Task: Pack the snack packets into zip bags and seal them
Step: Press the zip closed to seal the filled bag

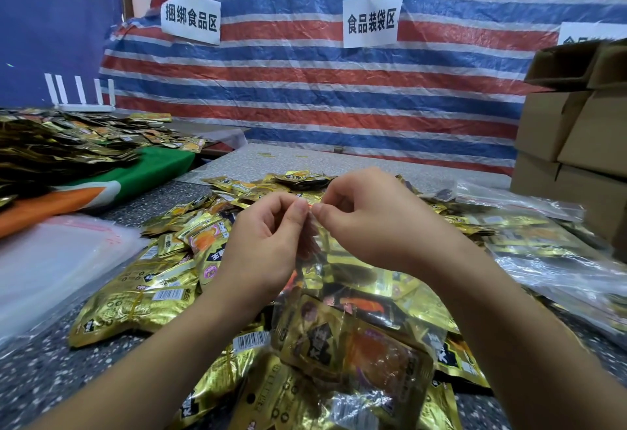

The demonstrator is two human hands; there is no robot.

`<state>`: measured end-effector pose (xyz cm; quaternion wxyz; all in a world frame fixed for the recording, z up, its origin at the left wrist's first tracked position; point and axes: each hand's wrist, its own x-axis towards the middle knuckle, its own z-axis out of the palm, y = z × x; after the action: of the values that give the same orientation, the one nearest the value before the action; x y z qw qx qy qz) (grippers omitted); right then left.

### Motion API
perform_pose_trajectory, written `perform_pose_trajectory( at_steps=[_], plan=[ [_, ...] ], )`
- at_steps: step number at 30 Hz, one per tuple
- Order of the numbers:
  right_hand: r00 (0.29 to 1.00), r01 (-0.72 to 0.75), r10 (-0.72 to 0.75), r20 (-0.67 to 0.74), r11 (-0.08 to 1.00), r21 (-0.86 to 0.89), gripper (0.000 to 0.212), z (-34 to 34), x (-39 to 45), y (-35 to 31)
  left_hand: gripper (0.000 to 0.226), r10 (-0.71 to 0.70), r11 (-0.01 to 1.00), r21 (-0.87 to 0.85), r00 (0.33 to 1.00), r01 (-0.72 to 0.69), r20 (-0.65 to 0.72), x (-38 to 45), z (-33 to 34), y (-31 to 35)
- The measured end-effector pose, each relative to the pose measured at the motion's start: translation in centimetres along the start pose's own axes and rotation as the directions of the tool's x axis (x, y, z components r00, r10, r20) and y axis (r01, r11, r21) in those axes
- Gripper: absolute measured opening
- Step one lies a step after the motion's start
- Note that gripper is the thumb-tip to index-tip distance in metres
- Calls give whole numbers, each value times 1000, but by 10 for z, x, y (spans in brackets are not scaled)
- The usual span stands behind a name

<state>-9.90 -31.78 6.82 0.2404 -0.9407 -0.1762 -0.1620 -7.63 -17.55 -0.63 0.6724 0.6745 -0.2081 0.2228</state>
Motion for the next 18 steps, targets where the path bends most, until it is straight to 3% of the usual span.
perform_pose_trajectory(
  at_steps=[18],
  plan=[
    [994, 88, -96, -43, 984, -152, 26, 9, -2, -5, 25, 25, 998, 63, 1000, -24, -13, -2, 1, -5]
  ],
)
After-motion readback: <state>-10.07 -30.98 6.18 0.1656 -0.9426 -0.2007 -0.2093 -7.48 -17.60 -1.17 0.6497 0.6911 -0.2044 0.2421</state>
